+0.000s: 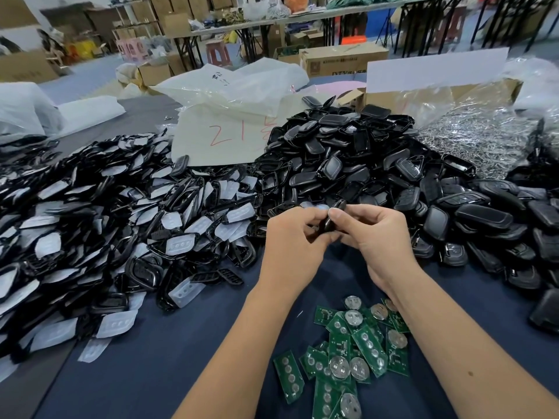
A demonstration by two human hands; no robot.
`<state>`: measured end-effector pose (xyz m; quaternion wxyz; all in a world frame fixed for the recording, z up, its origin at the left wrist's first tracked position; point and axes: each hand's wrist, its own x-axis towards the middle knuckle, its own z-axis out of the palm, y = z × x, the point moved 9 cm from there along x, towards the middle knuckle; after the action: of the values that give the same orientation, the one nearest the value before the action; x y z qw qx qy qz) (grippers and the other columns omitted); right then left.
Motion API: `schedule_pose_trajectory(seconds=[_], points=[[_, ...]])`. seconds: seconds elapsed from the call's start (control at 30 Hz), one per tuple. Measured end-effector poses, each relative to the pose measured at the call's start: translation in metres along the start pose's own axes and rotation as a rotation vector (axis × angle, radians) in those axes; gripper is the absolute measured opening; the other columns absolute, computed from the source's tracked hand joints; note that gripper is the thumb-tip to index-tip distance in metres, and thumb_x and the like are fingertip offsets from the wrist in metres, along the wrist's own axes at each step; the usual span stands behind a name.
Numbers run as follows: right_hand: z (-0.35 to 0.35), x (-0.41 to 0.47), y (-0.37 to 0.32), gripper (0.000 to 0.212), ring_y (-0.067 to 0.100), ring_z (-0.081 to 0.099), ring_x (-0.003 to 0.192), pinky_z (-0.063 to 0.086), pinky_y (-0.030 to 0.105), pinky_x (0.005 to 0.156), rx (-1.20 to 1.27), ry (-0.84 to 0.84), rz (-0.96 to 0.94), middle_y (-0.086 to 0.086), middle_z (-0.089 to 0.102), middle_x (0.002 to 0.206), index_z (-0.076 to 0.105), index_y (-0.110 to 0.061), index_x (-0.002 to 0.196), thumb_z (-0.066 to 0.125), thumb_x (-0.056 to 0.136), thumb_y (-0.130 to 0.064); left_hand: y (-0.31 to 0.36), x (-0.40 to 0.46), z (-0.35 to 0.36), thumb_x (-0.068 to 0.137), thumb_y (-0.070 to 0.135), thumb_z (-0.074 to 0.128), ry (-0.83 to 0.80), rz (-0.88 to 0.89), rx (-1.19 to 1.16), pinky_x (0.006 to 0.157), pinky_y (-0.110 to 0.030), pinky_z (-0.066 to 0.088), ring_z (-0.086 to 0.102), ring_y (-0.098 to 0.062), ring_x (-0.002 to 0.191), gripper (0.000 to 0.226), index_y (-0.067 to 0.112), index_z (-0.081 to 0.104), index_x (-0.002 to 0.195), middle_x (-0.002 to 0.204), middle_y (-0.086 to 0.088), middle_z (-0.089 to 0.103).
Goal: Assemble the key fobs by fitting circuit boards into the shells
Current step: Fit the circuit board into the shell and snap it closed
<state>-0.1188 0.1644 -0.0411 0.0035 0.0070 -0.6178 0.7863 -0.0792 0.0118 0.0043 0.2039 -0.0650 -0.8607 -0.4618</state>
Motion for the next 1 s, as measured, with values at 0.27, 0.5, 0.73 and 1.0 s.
schedule_pose_trajectory(seconds=[0.27, 0.5, 0.73, 1.0], points=[[-0.005, 0.004, -0.004, 0.035, 0.03, 0.077, 0.08, 0.065, 0.043, 0.064, -0.233, -0.043, -0.075, 0.009, 0.075, 0.093, 0.077, -0.019, 0.102, 0.092, 0.076, -0.037, -0.011, 0.003, -0.008, 0.078, 0.01, 0.085, 0.028, -0.063, 0.029, 0.071, -0.009, 0.051, 0.067, 0.004, 0.08, 0.025, 0.026, 0.082, 0.097, 0.078, 0.024, 0.069], [0.004, 0.002, -0.011, 0.028, 0.019, 0.064, 0.07, 0.055, 0.033, 0.072, -0.273, -0.281, -0.146, 0.017, 0.076, 0.091, 0.081, -0.026, 0.109, 0.082, 0.088, -0.008, -0.016, 0.006, -0.007, 0.075, 0.002, 0.086, -0.064, -0.094, 0.019, 0.074, -0.018, 0.057, 0.07, 0.001, 0.074, 0.029, 0.024, 0.082, 0.093, 0.078, 0.018, 0.074], [0.007, 0.001, -0.017, 0.018, 0.013, 0.061, 0.071, 0.052, 0.024, 0.067, -0.307, -0.295, -0.231, -0.001, 0.074, 0.086, 0.078, -0.009, 0.093, 0.083, 0.082, 0.005, -0.011, 0.008, -0.005, 0.075, -0.002, 0.086, -0.105, -0.018, 0.061, 0.08, -0.025, 0.059, 0.071, -0.003, 0.08, 0.03, 0.019, 0.082, 0.096, 0.086, 0.009, 0.076], [0.017, -0.01, -0.033, 0.022, 0.017, 0.06, 0.07, 0.052, 0.036, 0.064, -0.54, -0.293, -0.458, -0.008, 0.064, 0.085, 0.078, -0.018, 0.087, 0.087, 0.078, 0.0, -0.001, 0.003, -0.006, 0.076, 0.012, 0.086, -0.079, 0.073, 0.144, 0.08, -0.032, 0.058, 0.066, -0.001, 0.088, 0.037, 0.028, 0.065, 0.101, 0.089, 0.016, 0.069]])
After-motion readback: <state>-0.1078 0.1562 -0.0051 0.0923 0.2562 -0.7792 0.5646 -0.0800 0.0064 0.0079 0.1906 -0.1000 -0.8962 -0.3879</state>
